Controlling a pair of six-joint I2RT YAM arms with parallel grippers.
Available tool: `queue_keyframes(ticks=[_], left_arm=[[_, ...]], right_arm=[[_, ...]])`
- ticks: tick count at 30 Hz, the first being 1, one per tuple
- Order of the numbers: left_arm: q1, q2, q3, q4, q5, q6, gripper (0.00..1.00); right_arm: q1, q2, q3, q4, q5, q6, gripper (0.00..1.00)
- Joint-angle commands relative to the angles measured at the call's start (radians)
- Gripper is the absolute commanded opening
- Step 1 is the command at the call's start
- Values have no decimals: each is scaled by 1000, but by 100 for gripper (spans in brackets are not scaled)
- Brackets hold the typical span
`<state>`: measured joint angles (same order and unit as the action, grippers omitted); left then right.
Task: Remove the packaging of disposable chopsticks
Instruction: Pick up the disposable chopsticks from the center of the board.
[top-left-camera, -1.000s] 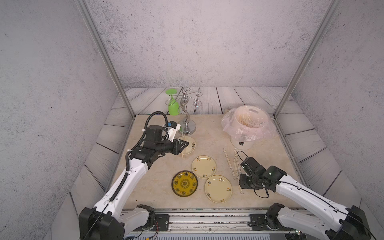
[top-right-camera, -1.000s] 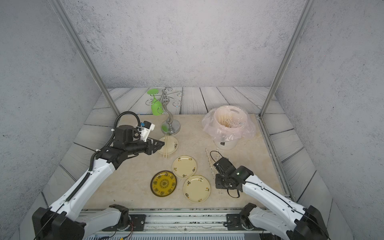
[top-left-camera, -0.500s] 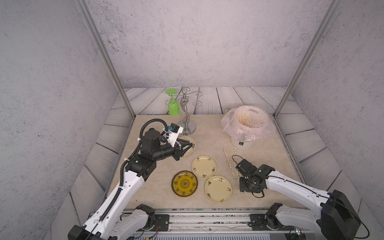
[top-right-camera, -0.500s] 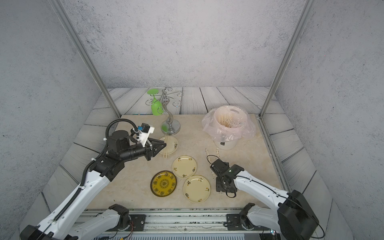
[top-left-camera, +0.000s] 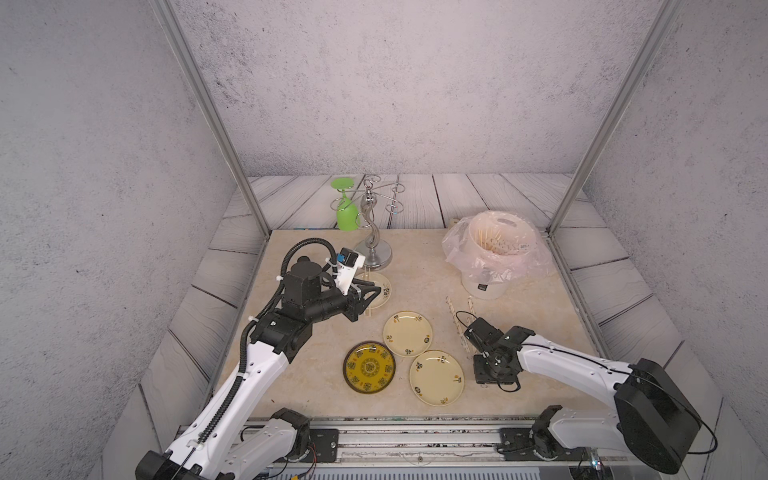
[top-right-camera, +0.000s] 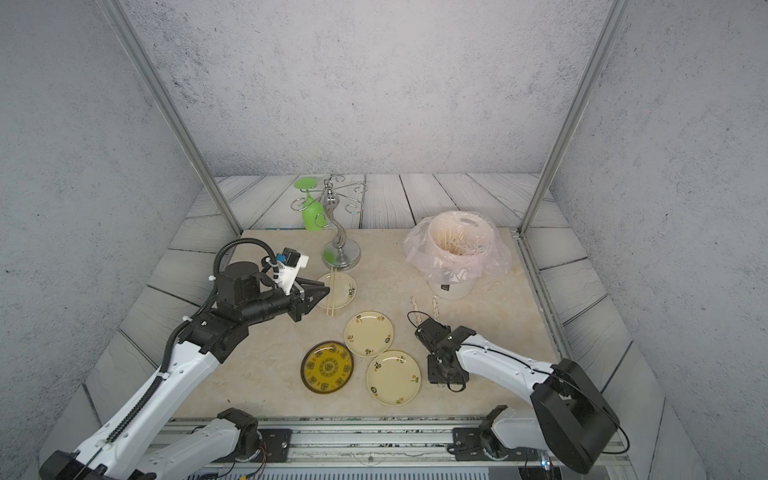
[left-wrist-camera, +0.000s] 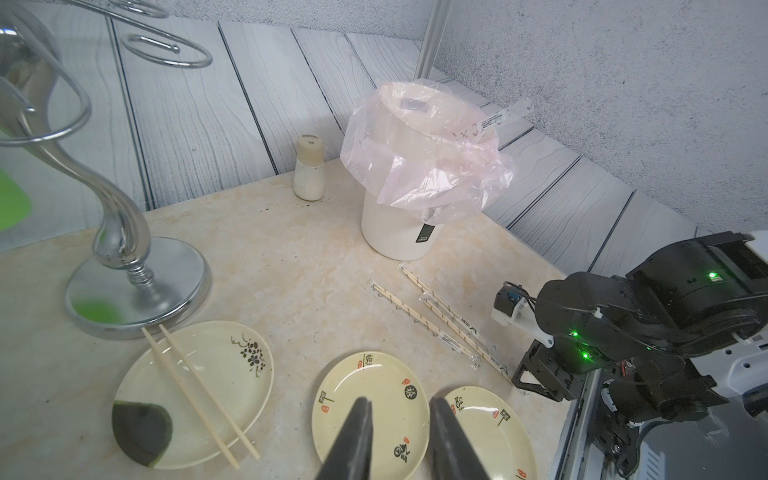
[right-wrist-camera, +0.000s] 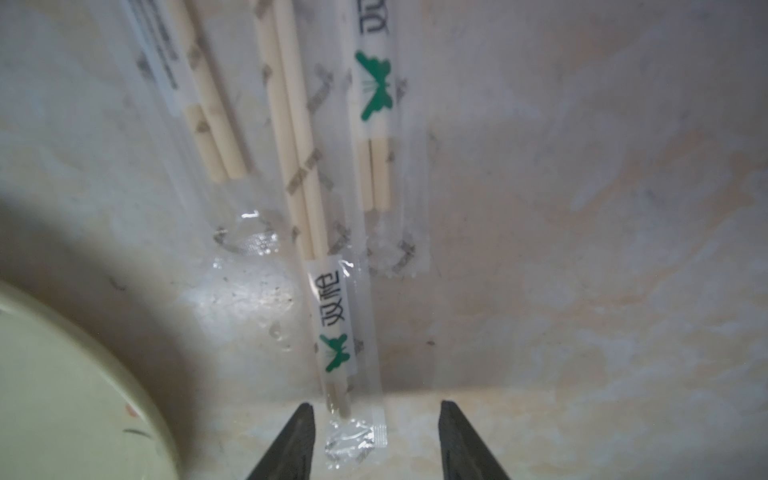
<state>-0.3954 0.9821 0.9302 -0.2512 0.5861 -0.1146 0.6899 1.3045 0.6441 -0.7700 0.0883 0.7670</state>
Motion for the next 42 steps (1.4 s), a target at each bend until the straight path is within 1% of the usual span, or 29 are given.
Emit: queue_keyframes(ticks=[1,3,6,9,12,17,21,25,29,32,34,42], left_arm=[[-5,-2,24,-14,-23,20,27],[-5,0,25,-19,-36,25,27],[-3,-3,24,-27,-54,33,27],[-4,0,25,-32,-62,37,27],[-3,5,26,-33,-66,39,28],[-3,9,26,-38,-68,39,29],[-4,14,27,-40,-72,41,29],[-4,17,28,-40,-74,44,29],[-3,21,28,-40,-73,43,29],[-4,26,29,-44,-78,44,29],[-3,27,29,-45,-81,48,29],[-3,34,30,-34,-98,49,29]], right_arm=[[-2,40,24,0,-13,-10,47],[-3,58,28,6,-9,-13,44],[-3,74,27,20,-7,-12,38],[-2,89,15,47,-10,-3,34],[-3,107,5,77,-10,6,33],[-4,129,-13,115,-28,21,26],[-4,119,-32,121,-32,39,20],[-6,92,-41,115,-20,63,15],[-7,49,-48,113,-16,80,6],[-6,15,-47,100,-15,79,2],[-7,-12,-44,88,-14,72,0],[-5,-175,-1,8,-40,10,0]])
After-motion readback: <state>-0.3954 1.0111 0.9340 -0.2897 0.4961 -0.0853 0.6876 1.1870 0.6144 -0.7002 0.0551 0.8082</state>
